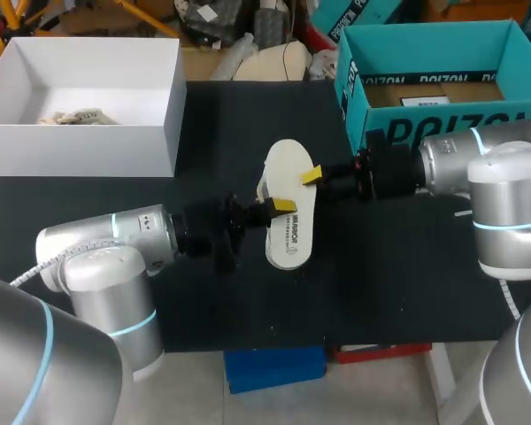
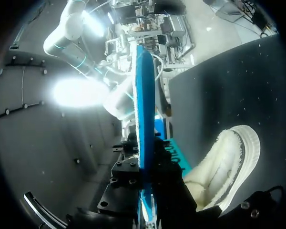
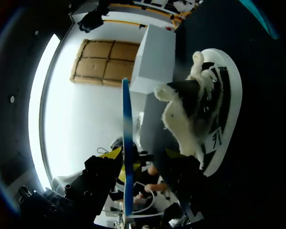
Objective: Take the shoe out of the shoebox, open the shoe tongue, remove and reinsert the insole, then place the shoe into the shoebox
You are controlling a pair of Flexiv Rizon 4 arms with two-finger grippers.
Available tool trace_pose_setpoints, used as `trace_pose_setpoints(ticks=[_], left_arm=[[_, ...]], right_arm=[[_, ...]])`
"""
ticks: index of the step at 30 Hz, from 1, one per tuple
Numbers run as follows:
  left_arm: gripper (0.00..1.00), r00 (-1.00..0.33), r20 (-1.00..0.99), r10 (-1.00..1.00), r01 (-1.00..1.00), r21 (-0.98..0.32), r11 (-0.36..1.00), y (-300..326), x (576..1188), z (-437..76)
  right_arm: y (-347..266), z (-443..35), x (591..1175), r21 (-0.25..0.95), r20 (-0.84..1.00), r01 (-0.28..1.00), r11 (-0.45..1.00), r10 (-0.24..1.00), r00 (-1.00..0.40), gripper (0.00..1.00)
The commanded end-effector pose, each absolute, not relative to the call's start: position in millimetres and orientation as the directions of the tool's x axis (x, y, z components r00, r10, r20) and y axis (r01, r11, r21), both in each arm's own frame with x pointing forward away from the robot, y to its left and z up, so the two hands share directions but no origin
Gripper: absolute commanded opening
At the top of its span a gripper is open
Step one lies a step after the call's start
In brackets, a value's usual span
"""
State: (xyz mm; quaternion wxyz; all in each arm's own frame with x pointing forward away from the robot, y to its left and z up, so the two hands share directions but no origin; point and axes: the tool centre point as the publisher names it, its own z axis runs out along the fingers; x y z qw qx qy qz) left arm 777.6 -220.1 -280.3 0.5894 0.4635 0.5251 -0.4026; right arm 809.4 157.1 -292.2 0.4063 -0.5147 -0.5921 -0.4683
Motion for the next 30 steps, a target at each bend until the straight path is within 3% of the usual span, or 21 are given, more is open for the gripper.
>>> trace_pose_setpoints(ticks=[1,12,30], left_arm=[[0.0,0.049,-0.985,0.165,0.98,0.079,0.184,-204,764,-275],[0.0,-0.015,-0.927,0.375,1.0,-0.024,-0.02,-173,718,-296],[0.0,-0.073,-0.901,0.428,0.995,-0.095,-0.032,-161,708,-302]], right_arm=[[128,-274,785,0.155,0.92,0.988,-0.005,0.366,-0.143,1.0],[83,-273,748,0.195,0.791,0.981,-0.014,0.594,-0.149,1.0],[82,-273,748,0.193,0.774,0.981,0.001,0.615,-0.153,1.0]])
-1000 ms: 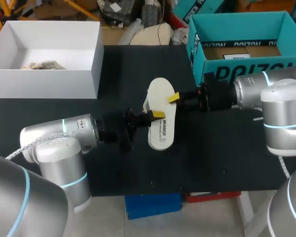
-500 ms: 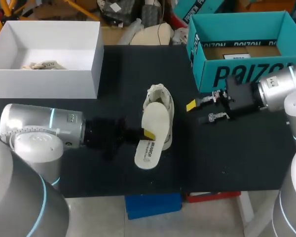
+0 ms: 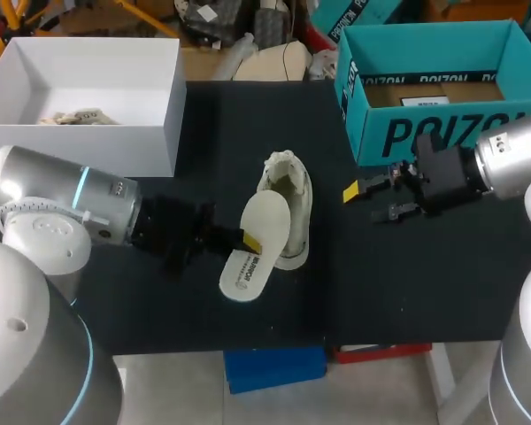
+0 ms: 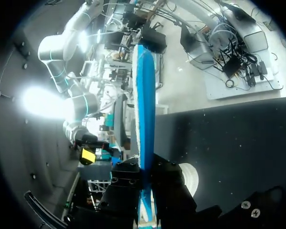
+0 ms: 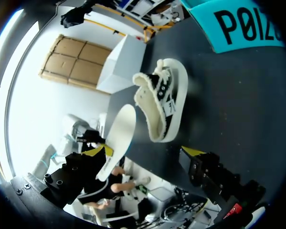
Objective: Take the shoe out of the shoebox, open the shoe tongue, remove and reinsert the insole, then place the shoe into the shoebox
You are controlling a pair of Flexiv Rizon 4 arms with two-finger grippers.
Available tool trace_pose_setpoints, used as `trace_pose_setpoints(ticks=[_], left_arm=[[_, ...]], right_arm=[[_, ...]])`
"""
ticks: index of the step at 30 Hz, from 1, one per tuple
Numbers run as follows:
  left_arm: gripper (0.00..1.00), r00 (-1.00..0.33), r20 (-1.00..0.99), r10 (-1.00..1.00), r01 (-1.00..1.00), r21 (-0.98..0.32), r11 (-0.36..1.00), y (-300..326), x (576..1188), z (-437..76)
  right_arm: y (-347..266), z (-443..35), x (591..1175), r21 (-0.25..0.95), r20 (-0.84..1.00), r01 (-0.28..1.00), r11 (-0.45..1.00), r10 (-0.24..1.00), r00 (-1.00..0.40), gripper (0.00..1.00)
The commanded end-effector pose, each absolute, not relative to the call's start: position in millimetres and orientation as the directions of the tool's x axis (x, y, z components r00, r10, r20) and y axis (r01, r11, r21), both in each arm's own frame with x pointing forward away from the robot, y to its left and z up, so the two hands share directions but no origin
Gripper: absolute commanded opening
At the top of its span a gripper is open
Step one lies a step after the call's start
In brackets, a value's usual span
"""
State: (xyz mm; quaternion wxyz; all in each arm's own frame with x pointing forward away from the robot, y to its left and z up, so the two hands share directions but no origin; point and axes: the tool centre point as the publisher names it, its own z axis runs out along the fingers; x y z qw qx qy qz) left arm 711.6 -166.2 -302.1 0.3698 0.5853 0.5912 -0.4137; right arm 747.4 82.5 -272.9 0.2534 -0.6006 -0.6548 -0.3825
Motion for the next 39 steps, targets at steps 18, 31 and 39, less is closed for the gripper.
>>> trace_pose_setpoints(ticks=[18,31,39], left_arm=[[0.0,-0.226,-0.811,0.539,0.953,-0.299,-0.05,-145,677,-314],[0.0,-0.134,-0.699,0.703,0.955,-0.28,-0.097,-164,694,-311],[0.0,-0.185,-0.626,0.758,0.947,-0.319,-0.032,-178,708,-327]], right_arm=[[56,-257,700,0.336,0.62,0.936,-0.102,0.772,-0.139,1.0],[53,-255,694,0.339,0.602,0.935,-0.107,0.788,-0.128,1.0],[53,-255,694,0.339,0.602,0.935,-0.107,0.788,-0.128,1.0]])
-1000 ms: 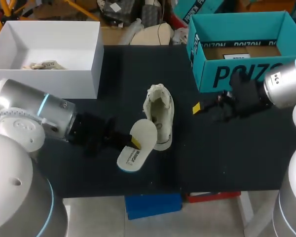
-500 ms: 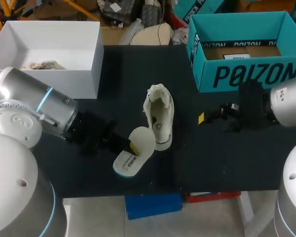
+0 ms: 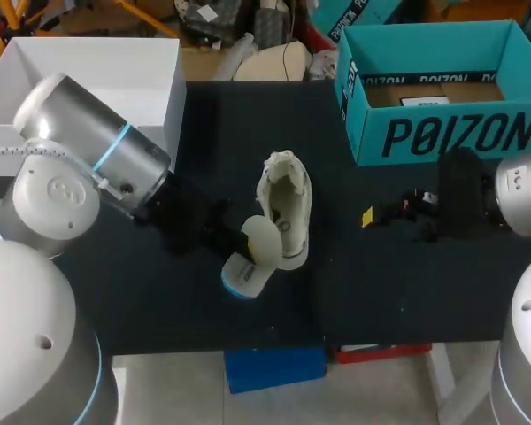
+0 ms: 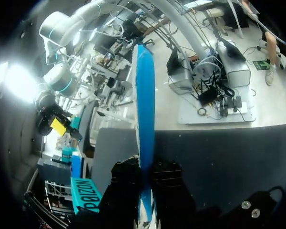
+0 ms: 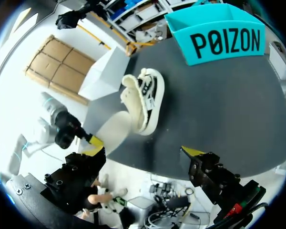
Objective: Take the shoe out of the shoebox, open the shoe tongue, remove and reinsert the insole, then place the shoe into the shoebox
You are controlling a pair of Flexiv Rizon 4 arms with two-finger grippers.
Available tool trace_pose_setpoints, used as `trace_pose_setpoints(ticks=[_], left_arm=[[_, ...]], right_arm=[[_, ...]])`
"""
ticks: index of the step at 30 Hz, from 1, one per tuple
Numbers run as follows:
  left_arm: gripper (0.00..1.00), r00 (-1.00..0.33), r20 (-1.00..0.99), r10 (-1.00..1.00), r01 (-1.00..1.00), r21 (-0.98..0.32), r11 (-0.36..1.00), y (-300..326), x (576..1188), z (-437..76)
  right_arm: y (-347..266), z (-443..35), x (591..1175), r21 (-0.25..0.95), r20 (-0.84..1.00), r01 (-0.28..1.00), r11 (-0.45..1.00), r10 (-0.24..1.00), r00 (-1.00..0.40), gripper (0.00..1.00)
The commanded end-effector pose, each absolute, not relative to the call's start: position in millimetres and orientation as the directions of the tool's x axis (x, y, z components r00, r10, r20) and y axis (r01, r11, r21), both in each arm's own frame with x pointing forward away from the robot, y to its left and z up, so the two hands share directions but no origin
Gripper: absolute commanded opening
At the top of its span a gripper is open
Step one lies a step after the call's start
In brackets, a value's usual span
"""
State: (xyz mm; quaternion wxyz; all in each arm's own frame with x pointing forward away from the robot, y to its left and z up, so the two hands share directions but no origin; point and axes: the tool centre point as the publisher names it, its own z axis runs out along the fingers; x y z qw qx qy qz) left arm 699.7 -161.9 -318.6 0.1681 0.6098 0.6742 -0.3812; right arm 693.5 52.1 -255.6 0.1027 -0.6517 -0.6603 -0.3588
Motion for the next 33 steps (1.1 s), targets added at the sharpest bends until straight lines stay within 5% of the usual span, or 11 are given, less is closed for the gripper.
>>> trace_pose_setpoints(ticks=[1,33], left_arm=[[0.0,-0.186,-0.626,0.757,0.947,-0.32,-0.032,-180,709,-329],[0.0,-0.251,-0.735,0.63,0.951,-0.31,0.018,-219,781,-368]], right_arm=[[53,-255,694,0.339,0.602,0.935,-0.107,0.788,-0.128,1.0],[53,-255,694,0.339,0.602,0.935,-0.107,0.788,-0.128,1.0]])
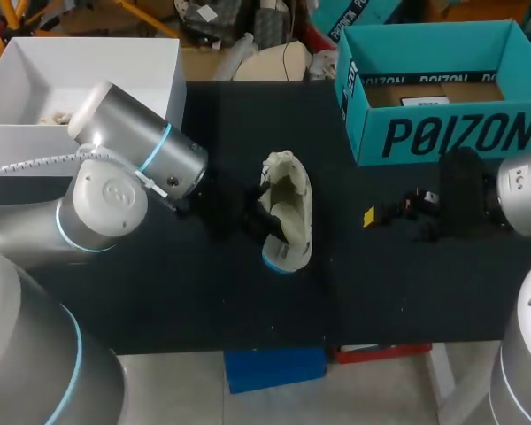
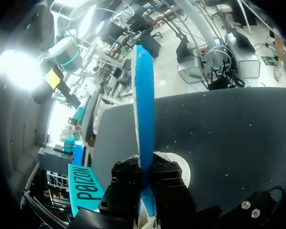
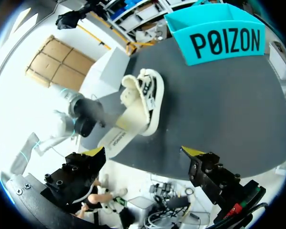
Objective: Take the shoe out of the shoebox, open the shoe tongue, remove and reinsert the insole, then place the shoe into the shoebox
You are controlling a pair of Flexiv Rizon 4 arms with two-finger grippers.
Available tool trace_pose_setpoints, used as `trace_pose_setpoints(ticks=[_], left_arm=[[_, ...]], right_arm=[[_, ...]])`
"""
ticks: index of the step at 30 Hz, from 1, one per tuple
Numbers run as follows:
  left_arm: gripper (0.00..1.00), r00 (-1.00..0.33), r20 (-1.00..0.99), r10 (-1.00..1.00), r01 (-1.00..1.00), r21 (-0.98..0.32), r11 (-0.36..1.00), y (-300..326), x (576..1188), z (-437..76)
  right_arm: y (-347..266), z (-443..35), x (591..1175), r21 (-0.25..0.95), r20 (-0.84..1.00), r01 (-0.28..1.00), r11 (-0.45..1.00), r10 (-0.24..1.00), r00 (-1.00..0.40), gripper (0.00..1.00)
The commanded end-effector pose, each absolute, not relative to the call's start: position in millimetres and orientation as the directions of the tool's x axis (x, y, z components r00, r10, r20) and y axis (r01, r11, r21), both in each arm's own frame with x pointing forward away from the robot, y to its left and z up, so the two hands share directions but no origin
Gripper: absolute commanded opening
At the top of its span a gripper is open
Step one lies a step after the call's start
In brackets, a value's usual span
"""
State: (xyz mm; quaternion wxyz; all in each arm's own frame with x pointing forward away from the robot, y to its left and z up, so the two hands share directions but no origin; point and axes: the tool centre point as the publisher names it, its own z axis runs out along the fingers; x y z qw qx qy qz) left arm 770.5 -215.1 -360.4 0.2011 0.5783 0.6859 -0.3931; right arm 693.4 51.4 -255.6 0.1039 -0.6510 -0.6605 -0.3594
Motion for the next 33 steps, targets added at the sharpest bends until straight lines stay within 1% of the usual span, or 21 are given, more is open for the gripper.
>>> trace_pose_setpoints(ticks=[1,10,11,12,13,14,16,17,18,19,20,22,24,27,28,29,33], left_arm=[[0.0,-0.252,-0.737,0.627,0.952,-0.304,0.025,-219,784,-369],[0.0,-0.299,-0.74,0.602,0.947,-0.309,0.091,-219,807,-377],[0.26,-0.299,-0.74,0.602,0.947,-0.308,0.091,-220,807,-378],[0.45,-0.305,-0.74,0.6,0.945,-0.312,0.096,-220,807,-378],[0.53,-0.306,-0.739,0.6,0.945,-0.312,0.097,-220,806,-377],[0.66,-0.306,-0.739,0.599,0.945,-0.312,0.098,-220,806,-375],[0.85,-0.31,-0.732,0.607,0.943,-0.317,0.099,-217,801,-371],[0.87,-0.311,-0.731,0.607,0.943,-0.319,0.099,-216,799,-368],[0.87,-0.308,-0.723,0.619,0.943,-0.319,0.096,-214,798,-367],[0.83,-0.322,-0.711,0.625,0.936,-0.338,0.098,-211,796,-366],[0.76,-0.328,-0.706,0.627,0.932,-0.351,0.092,-209,790,-364],[0.74,-0.317,-0.699,0.641,0.935,-0.345,0.087,-204,783,-361],[0.66,-0.322,-0.695,0.643,0.93,-0.359,0.078,-201,776,-358],[0.6,-0.324,-0.702,0.635,0.926,-0.372,0.061,-197,763,-351],[0.53,-0.32,-0.702,0.636,0.927,-0.37,0.058,-197,759,-350],[0.49,-0.311,-0.701,0.641,0.929,-0.368,0.048,-196,755,-349],[0.47,-0.317,-0.697,0.643,0.917,-0.398,0.02,-197,739,-347]], right_arm=[[53,-255,694,0.339,0.602,0.935,-0.107,0.788,-0.128,1.0],[53,-255,694,0.339,0.602,0.935,-0.107,0.788,-0.128,1.0],[53,-255,694,0.339,0.602,0.935,-0.107,0.788,-0.128,1.0],[53,-255,694,0.339,0.602,0.935,-0.107,0.788,-0.128,1.0],[53,-255,694,0.339,0.602,0.935,-0.107,0.788,-0.128,1.0],[53,-255,694,0.339,0.602,0.935,-0.107,0.788,-0.128,1.0],[53,-255,694,0.339,0.602,0.935,-0.107,0.788,-0.128,1.0],[53,-255,694,0.339,0.602,0.935,-0.107,0.788,-0.128,1.0],[53,-255,694,0.339,0.602,0.935,-0.107,0.788,-0.128,1.0],[53,-255,694,0.339,0.602,0.935,-0.107,0.788,-0.128,1.0],[53,-255,694,0.339,0.602,0.935,-0.107,0.788,-0.128,1.0],[53,-255,694,0.339,0.602,0.935,-0.107,0.788,-0.128,1.0],[53,-255,694,0.339,0.602,0.935,-0.107,0.788,-0.128,1.0],[53,-255,694,0.339,0.602,0.935,-0.107,0.788,-0.128,1.0],[53,-255,694,0.339,0.602,0.935,-0.107,0.788,-0.128,1.0],[53,-255,694,0.339,0.602,0.935,-0.107,0.788,-0.128,1.0],[53,-255,694,0.339,0.602,0.935,-0.107,0.788,-0.128,1.0]])
